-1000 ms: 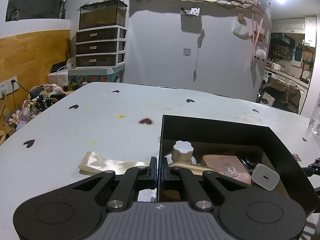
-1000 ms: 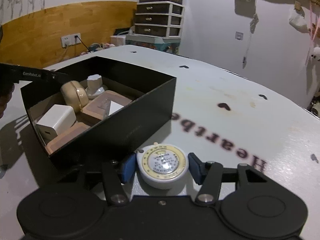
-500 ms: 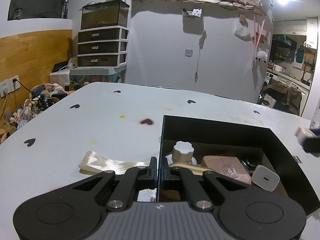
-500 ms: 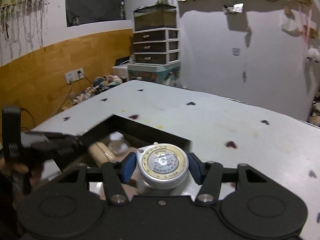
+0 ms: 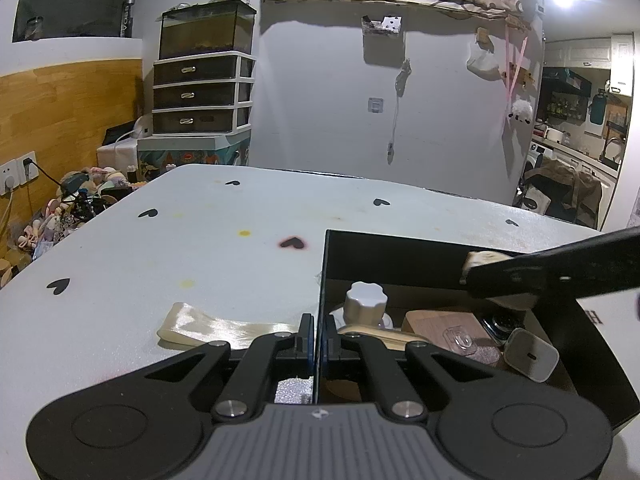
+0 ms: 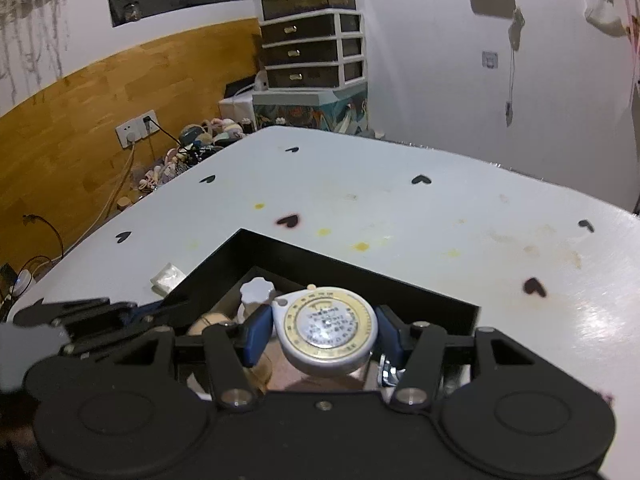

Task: Organize rigid objects
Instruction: 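Lower the tape measure into the box beside the knob and release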

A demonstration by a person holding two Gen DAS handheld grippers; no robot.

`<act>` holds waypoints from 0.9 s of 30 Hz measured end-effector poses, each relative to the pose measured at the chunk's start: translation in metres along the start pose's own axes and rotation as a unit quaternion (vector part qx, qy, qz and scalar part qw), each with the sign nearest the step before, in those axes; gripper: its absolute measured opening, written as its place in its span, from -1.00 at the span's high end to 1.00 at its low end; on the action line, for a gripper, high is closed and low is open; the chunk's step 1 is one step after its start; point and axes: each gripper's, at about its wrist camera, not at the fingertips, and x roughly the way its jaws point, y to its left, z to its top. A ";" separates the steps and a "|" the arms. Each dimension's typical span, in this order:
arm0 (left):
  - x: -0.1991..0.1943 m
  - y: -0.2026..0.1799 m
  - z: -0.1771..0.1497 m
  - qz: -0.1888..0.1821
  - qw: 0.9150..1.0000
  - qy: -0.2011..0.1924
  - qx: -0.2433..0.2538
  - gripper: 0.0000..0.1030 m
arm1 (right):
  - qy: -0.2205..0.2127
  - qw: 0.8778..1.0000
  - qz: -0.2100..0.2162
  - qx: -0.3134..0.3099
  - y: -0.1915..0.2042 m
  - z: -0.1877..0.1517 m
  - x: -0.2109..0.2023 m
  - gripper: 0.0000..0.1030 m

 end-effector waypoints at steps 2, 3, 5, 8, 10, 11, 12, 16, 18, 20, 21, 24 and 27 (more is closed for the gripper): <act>0.000 0.000 0.000 -0.001 1.000 0.000 0.000 0.95 | 0.005 1.000 -0.001 0.007 0.001 0.002 0.006 -0.11; 0.000 0.000 0.000 -0.001 1.000 0.000 0.000 0.95 | 0.009 1.000 -0.001 0.011 0.002 0.003 0.009 -0.11; 0.000 0.000 0.000 -0.001 1.000 0.000 0.000 0.95 | 0.013 1.000 0.000 0.017 0.003 0.005 0.014 -0.11; 0.000 0.000 0.000 -0.002 1.000 0.000 0.000 0.95 | 0.021 0.999 0.000 0.025 0.005 0.006 0.021 -0.11; 0.000 0.000 0.000 -0.001 1.000 0.000 0.000 0.95 | 0.026 0.999 -0.002 0.031 0.005 0.006 0.025 -0.11; 0.000 0.000 0.000 -0.001 1.000 0.000 0.000 0.95 | 0.029 0.999 -0.002 0.034 0.004 0.006 0.027 -0.11; 0.000 0.000 0.000 -0.001 1.000 0.000 0.000 0.95 | 0.031 0.999 -0.001 0.038 0.004 0.006 0.029 -0.11; 0.000 0.000 0.000 -0.001 1.000 0.000 0.000 0.95 | 0.040 0.998 0.001 0.045 0.003 0.005 0.035 -0.13; 0.000 0.000 0.000 -0.001 1.000 0.000 0.000 0.95 | 0.039 0.998 -0.004 0.045 0.002 0.004 0.034 -0.39; 0.000 0.000 0.000 -0.001 1.000 0.000 0.000 0.95 | 0.037 0.998 -0.008 0.045 0.002 0.004 0.033 -0.41; 0.000 0.000 0.000 -0.001 1.000 0.000 0.000 0.95 | 0.038 0.998 -0.008 0.045 0.002 0.004 0.032 -0.41; 0.000 -0.001 0.000 0.000 1.000 0.000 0.001 0.95 | 0.037 0.998 -0.010 0.049 0.000 0.004 0.030 -0.41; 0.000 -0.001 0.000 0.000 1.000 0.000 0.001 0.95 | 0.037 0.998 -0.012 0.050 -0.001 0.004 0.029 -0.41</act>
